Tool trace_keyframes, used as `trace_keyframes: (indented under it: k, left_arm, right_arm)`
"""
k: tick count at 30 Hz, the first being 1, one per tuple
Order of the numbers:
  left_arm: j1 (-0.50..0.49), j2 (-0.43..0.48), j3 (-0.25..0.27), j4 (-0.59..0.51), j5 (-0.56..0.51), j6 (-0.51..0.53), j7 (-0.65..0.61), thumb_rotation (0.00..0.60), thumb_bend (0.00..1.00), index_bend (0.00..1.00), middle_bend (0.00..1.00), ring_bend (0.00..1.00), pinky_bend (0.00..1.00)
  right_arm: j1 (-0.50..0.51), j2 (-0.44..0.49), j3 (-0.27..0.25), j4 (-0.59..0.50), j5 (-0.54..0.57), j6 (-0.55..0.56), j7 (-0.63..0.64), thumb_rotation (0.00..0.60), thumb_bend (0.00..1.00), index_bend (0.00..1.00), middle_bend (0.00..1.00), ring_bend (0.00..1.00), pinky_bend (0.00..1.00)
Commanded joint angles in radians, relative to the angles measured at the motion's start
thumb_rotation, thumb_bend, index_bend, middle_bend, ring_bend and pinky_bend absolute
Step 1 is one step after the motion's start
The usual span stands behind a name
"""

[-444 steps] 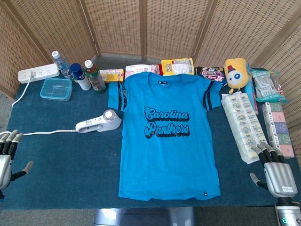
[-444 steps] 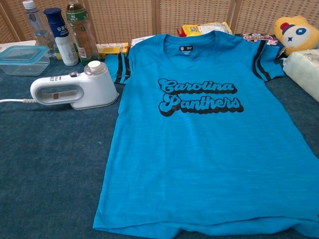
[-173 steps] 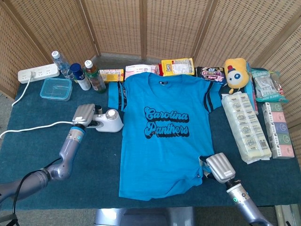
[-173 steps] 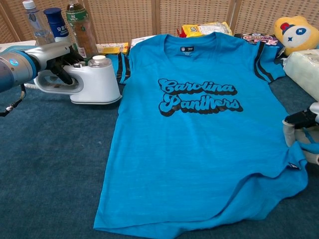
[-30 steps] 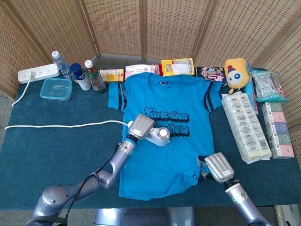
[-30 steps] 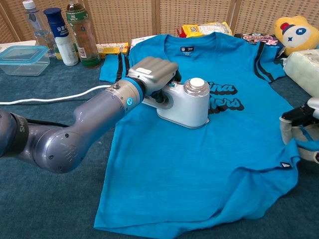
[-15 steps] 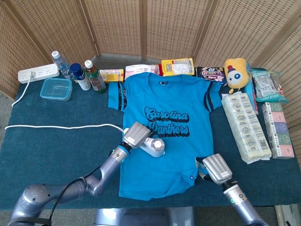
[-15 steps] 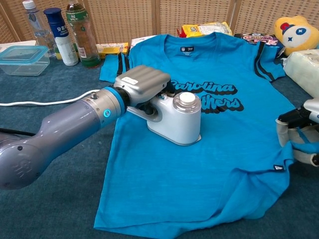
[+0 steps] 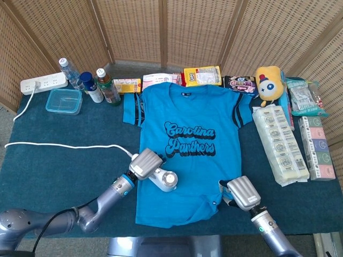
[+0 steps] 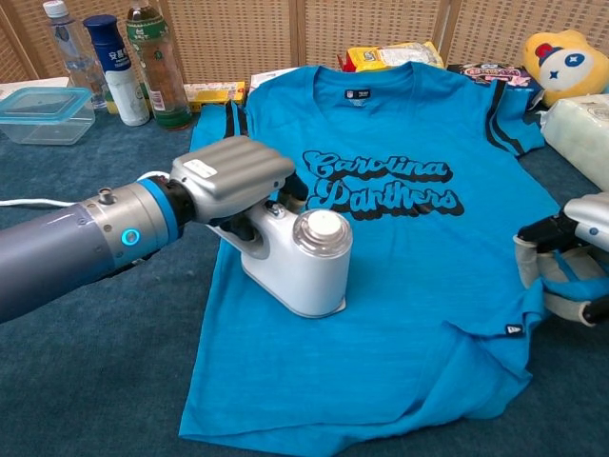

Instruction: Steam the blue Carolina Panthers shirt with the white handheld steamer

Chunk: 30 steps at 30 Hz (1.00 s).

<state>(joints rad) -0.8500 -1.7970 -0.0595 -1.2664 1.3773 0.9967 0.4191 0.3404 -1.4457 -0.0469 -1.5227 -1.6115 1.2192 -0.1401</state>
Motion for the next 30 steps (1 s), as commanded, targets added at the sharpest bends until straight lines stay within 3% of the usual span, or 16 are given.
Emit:
trace_keyframes:
  k: [1, 12, 25, 30]
  left_arm:
    - [0.014, 0.006, 0.009, -0.01, 0.008, 0.007, 0.005, 0.6, 0.44, 0.6, 0.72, 0.68, 0.77]
    - [-0.005, -0.08, -0.035, 0.071, -0.007, -0.018, 0.017, 0.6, 0.43, 0.6, 0.72, 0.68, 0.77]
    - [-0.09, -0.253, -0.155, 0.283, -0.067, -0.053, 0.05, 0.6, 0.43, 0.6, 0.72, 0.68, 0.77]
    - [-0.114, -0.293, -0.178, 0.36, -0.082, -0.063, 0.058, 0.6, 0.43, 0.6, 0.72, 0.68, 0.77]
  right_arm:
    - [-0.001, 0.001, -0.001, -0.002, 0.0, 0.002, -0.001, 0.6, 0.51, 0.72, 0.69, 0.78, 0.91]
    - [-0.006, 0.011, 0.0, -0.004, 0.002, 0.009, 0.004, 0.6, 0.51, 0.72, 0.69, 0.78, 0.91]
    - [-0.011, 0.023, 0.003, 0.012, 0.005, 0.017, 0.035, 0.6, 0.51, 0.72, 0.69, 0.78, 0.91]
    - [-0.014, 0.028, 0.003, 0.019, 0.007, 0.022, 0.048, 0.6, 0.51, 0.72, 0.69, 0.78, 0.91]
